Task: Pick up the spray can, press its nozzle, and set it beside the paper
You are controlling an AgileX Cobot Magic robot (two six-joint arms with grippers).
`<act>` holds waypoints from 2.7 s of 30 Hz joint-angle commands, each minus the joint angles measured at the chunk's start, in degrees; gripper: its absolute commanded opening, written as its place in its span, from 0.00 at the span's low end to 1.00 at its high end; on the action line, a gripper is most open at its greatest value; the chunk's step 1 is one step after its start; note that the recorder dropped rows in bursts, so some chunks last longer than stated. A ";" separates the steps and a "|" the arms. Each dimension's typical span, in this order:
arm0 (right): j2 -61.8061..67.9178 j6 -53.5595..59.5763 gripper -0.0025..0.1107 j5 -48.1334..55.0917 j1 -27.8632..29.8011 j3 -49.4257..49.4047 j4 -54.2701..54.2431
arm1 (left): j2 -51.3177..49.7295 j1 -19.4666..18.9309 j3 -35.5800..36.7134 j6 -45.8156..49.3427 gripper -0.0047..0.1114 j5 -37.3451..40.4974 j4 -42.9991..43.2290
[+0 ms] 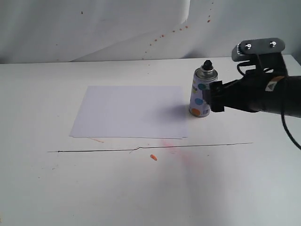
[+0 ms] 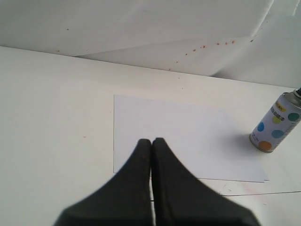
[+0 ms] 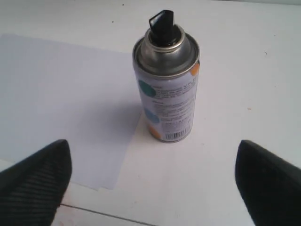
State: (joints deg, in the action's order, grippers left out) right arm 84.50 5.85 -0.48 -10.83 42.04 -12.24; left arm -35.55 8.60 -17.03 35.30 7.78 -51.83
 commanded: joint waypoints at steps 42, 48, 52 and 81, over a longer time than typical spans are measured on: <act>-63.27 1.38 0.02 16.18 11.50 -20.52 2.50 | 0.49 -0.06 0.18 -0.64 0.04 -0.08 -0.31; -64.12 2.03 0.02 16.18 11.39 -25.45 2.39 | 0.49 -0.06 0.18 -0.64 0.04 -0.08 -0.31; -67.36 4.75 0.02 16.18 9.38 -28.23 -0.30 | 0.49 -0.06 0.18 -0.64 0.04 -0.08 -0.31; -84.50 4.06 0.02 19.52 3.66 -42.04 3.00 | 0.49 -0.06 0.18 -0.64 0.04 -0.08 -0.31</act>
State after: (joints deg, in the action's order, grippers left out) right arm 0.56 9.09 17.10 -6.94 0.15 -9.33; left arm -35.55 8.60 -17.03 35.30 7.78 -51.83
